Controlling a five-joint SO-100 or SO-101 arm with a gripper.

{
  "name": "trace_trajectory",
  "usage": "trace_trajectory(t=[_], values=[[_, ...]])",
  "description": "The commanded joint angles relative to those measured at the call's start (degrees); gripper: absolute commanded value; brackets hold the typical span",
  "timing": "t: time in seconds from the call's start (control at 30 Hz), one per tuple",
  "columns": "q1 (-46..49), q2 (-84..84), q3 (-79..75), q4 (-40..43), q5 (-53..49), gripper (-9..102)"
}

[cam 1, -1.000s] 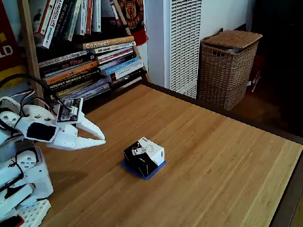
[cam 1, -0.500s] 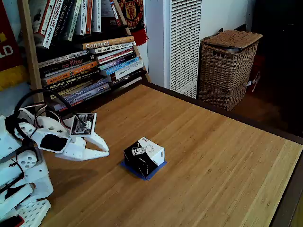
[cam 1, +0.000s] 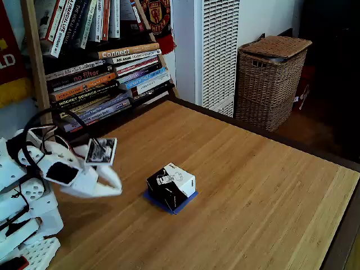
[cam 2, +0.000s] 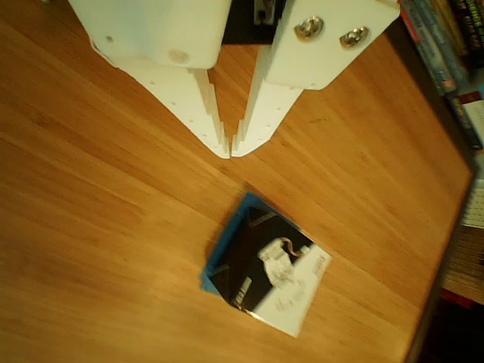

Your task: Push the box on top of the target

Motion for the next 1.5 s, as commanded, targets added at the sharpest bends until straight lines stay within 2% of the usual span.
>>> trace_trajectory(t=[0.0, 0.3, 1.47], values=[[-0.6, 0.9, -0.4, 2.1, -0.3, 0], [-2.5, 0.9, -0.3, 4.9, -5.5, 0], [-2.5, 0.9, -0.3, 4.9, -5.6, 0]])
